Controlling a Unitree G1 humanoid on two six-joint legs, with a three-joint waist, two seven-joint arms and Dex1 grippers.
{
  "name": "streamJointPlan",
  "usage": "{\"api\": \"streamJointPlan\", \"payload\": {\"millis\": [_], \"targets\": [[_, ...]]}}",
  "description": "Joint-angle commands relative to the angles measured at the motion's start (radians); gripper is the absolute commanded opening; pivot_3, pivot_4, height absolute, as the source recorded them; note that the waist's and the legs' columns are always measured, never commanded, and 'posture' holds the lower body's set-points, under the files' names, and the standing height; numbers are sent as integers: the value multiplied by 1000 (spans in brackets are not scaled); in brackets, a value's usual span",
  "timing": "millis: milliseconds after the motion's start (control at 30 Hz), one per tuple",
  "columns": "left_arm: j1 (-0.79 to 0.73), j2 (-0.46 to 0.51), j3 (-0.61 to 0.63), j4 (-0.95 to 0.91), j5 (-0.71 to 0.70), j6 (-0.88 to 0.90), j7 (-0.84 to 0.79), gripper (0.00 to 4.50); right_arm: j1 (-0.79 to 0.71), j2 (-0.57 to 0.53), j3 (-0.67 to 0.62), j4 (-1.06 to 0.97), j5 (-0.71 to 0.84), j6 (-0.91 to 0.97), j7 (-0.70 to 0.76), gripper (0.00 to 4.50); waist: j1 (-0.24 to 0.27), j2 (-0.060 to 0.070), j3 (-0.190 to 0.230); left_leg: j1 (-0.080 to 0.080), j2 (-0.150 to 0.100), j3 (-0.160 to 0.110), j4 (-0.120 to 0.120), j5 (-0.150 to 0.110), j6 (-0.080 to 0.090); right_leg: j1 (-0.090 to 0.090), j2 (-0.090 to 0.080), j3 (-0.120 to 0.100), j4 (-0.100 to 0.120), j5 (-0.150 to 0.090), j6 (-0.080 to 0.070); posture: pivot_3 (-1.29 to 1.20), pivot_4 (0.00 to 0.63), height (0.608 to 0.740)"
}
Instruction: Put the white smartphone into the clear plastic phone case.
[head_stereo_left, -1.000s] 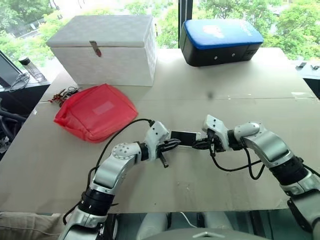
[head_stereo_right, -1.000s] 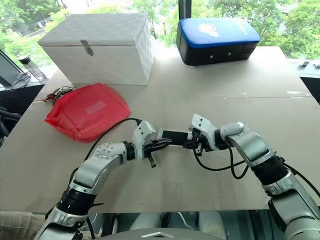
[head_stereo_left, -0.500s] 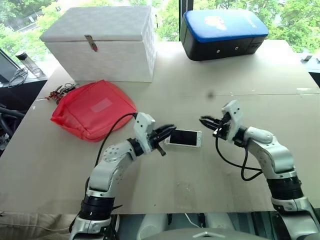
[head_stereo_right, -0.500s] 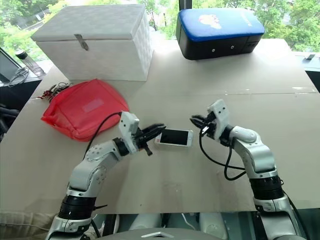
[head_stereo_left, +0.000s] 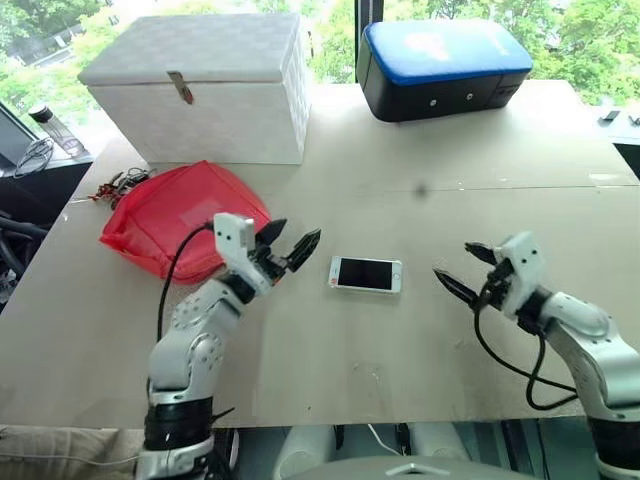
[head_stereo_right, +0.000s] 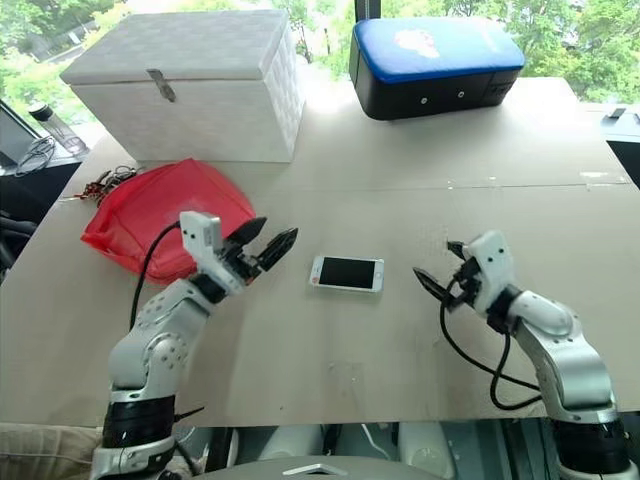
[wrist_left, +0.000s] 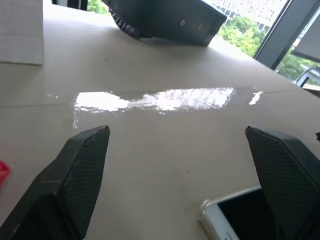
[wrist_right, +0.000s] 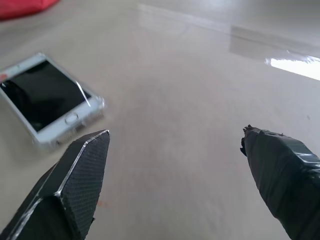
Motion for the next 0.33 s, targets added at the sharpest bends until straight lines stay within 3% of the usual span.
{"api": "streamJointPlan", "payload": {"millis": [33, 333], "targets": [[106, 65, 13, -128, -25, 11, -48, 4491, 123, -32, -89, -125, 52, -52, 47, 4500, 1, 0, 0, 0, 0, 0, -1, 0, 0, 0, 0, 0, 0, 0, 0, 0, 150, 740], [328, 145, 61, -240, -46, 0, -83, 4491, 367, -52, -245, -139, 45, -199, 86, 4500, 5, 0, 0, 4, 0, 1, -1, 0, 0, 3, 0, 1, 1, 0, 0, 0, 150, 740]]}}
